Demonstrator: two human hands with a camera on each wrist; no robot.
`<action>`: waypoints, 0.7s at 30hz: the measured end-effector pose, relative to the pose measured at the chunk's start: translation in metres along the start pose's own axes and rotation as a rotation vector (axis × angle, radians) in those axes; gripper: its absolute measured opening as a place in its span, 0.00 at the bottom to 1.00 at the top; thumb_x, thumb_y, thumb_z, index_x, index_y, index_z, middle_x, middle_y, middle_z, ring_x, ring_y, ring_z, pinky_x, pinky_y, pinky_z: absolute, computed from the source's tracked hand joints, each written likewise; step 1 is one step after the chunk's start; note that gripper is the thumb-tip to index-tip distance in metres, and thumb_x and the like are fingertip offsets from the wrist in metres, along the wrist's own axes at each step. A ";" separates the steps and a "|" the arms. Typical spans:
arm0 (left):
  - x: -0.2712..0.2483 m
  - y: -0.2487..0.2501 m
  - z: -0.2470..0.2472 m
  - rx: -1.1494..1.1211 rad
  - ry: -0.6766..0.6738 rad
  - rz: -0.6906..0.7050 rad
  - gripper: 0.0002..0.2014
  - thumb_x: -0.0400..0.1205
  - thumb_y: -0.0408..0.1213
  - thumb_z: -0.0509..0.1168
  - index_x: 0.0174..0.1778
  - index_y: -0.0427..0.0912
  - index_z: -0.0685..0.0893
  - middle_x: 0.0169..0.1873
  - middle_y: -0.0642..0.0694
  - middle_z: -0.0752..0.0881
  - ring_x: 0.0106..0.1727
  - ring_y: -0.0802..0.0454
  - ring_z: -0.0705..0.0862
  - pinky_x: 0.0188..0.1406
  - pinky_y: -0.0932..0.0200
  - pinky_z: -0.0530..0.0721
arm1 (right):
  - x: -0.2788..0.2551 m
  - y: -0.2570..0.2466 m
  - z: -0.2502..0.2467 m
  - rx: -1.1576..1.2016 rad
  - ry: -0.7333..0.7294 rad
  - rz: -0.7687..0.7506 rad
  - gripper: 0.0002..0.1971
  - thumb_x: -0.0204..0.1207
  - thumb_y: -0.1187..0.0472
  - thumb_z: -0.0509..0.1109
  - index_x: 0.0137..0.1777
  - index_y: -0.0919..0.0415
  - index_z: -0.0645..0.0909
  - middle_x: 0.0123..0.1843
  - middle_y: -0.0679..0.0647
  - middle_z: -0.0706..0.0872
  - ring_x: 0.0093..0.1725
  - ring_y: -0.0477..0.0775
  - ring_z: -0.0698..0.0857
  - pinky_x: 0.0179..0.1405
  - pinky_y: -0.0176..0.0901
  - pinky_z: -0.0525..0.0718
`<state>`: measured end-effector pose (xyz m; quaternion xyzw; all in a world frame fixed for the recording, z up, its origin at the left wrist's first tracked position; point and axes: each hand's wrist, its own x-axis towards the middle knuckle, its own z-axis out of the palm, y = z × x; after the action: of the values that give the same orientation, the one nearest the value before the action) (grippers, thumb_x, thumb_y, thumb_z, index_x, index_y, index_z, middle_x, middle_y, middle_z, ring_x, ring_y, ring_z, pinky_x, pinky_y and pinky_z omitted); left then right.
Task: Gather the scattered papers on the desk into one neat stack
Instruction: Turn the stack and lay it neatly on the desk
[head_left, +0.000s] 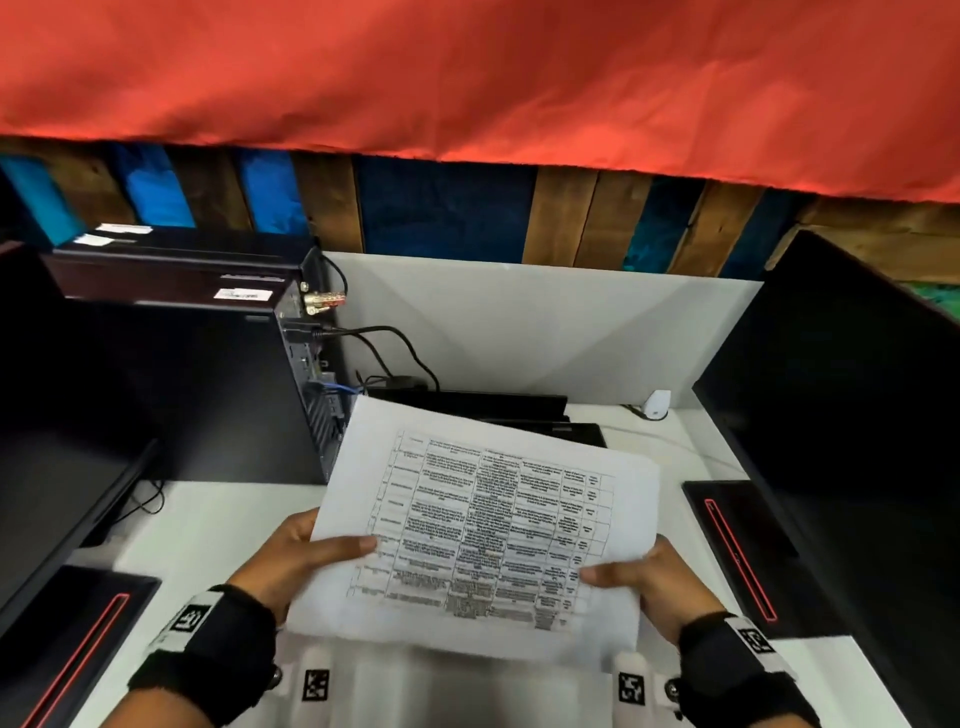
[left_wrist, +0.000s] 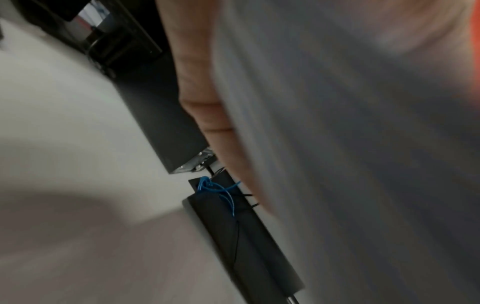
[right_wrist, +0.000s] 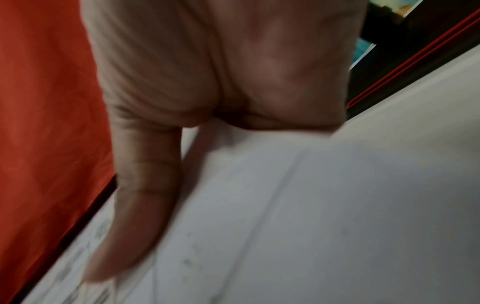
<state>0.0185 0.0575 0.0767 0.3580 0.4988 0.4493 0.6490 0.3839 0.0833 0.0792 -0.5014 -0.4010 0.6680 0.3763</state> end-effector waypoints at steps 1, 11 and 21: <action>-0.001 -0.002 0.001 -0.016 -0.036 -0.030 0.30 0.52 0.35 0.83 0.52 0.31 0.90 0.53 0.30 0.90 0.51 0.33 0.90 0.48 0.48 0.90 | 0.000 -0.001 -0.003 -0.012 -0.021 0.037 0.29 0.48 0.78 0.81 0.55 0.72 0.87 0.55 0.67 0.90 0.57 0.66 0.90 0.58 0.56 0.87; 0.004 -0.019 0.007 -0.001 0.015 0.002 0.39 0.46 0.42 0.87 0.55 0.33 0.89 0.53 0.35 0.91 0.56 0.38 0.90 0.57 0.48 0.87 | 0.007 0.002 -0.012 0.022 0.040 0.064 0.28 0.59 0.67 0.83 0.61 0.69 0.84 0.57 0.65 0.90 0.59 0.65 0.89 0.65 0.60 0.81; 0.007 -0.040 0.031 0.067 0.327 0.150 0.13 0.77 0.22 0.68 0.46 0.45 0.90 0.41 0.52 0.94 0.44 0.56 0.92 0.46 0.63 0.88 | 0.003 0.005 0.023 -0.055 0.386 -0.242 0.09 0.67 0.69 0.79 0.45 0.58 0.88 0.38 0.46 0.94 0.38 0.41 0.92 0.37 0.30 0.88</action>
<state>0.0582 0.0504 0.0454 0.3378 0.5840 0.5320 0.5116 0.3606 0.0799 0.0772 -0.5784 -0.3969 0.4984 0.5095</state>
